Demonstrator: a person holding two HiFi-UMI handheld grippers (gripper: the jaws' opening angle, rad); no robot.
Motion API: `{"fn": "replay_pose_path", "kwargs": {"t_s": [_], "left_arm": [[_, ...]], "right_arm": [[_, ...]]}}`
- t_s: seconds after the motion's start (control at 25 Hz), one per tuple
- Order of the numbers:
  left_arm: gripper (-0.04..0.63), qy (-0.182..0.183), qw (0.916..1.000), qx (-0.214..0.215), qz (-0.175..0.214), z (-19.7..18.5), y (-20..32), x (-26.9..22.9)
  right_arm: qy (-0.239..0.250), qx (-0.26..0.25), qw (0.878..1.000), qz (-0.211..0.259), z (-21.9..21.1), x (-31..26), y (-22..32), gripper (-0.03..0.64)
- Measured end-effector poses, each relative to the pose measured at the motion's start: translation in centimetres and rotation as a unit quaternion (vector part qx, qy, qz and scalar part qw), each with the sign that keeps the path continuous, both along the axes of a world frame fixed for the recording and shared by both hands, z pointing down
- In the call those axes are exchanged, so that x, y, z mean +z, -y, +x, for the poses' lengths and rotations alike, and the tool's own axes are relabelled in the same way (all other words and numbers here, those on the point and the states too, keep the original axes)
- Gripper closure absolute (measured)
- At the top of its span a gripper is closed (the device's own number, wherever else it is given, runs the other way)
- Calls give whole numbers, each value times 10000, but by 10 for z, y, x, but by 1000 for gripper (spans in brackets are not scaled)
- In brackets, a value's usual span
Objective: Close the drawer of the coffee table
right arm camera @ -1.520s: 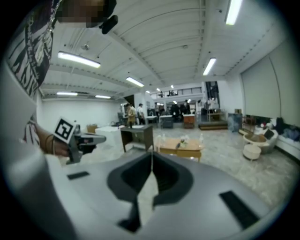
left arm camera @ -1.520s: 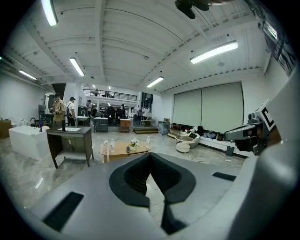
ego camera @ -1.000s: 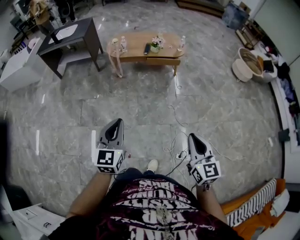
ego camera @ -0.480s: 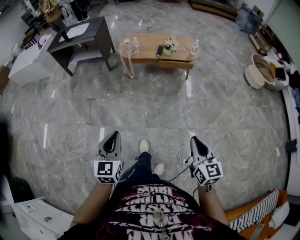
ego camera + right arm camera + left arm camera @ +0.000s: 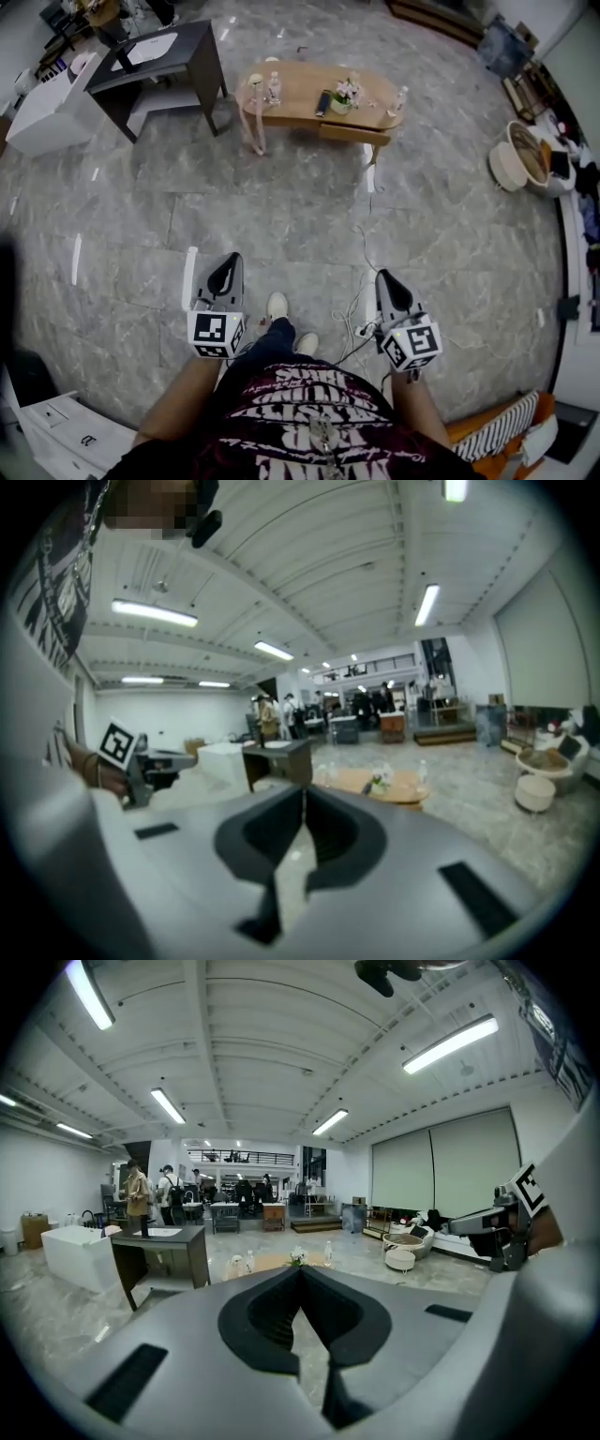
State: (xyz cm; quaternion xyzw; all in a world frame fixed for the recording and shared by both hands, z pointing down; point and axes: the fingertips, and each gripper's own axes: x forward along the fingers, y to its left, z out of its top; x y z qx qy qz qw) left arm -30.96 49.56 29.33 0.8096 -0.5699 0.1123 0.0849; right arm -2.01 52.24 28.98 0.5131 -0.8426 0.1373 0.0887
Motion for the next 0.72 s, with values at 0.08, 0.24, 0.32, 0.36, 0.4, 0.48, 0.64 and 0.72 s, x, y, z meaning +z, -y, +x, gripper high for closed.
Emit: {"fn": "replay_pose_path", "kwargs": {"t_s": [0.08, 0.24, 0.32, 0.36, 0.4, 0.48, 0.64, 0.72], "left_arm": [[572, -48, 9999, 89, 28, 2, 22, -2], [572, -125, 9995, 306, -9, 7, 55, 3], [572, -156, 9991, 383, 25, 8, 71, 3], [572, -170, 9990, 417, 64, 8, 79, 2], [572, -181, 9988, 450, 113, 9, 87, -1], [572, -221, 9982, 500, 244, 10, 101, -8], [572, -233, 9962, 609, 579, 8, 123, -21], [572, -228, 9939, 824, 700, 9, 131, -27]], "right_arm": [[-111, -62, 9999, 21, -8, -3, 17, 581], [-134, -13, 9999, 23, -16, -11, 46, 581], [-208, 10, 9998, 40, -17, -13, 56, 581], [-242, 28, 9997, 51, -18, -15, 61, 581], [-269, 57, 9996, 64, -18, -16, 66, 581], [-318, 119, 9994, 104, -20, -21, 76, 581], [-427, 144, 9987, 227, -32, -32, 96, 581], [-426, 150, 9985, 301, -40, -39, 105, 581]]}}
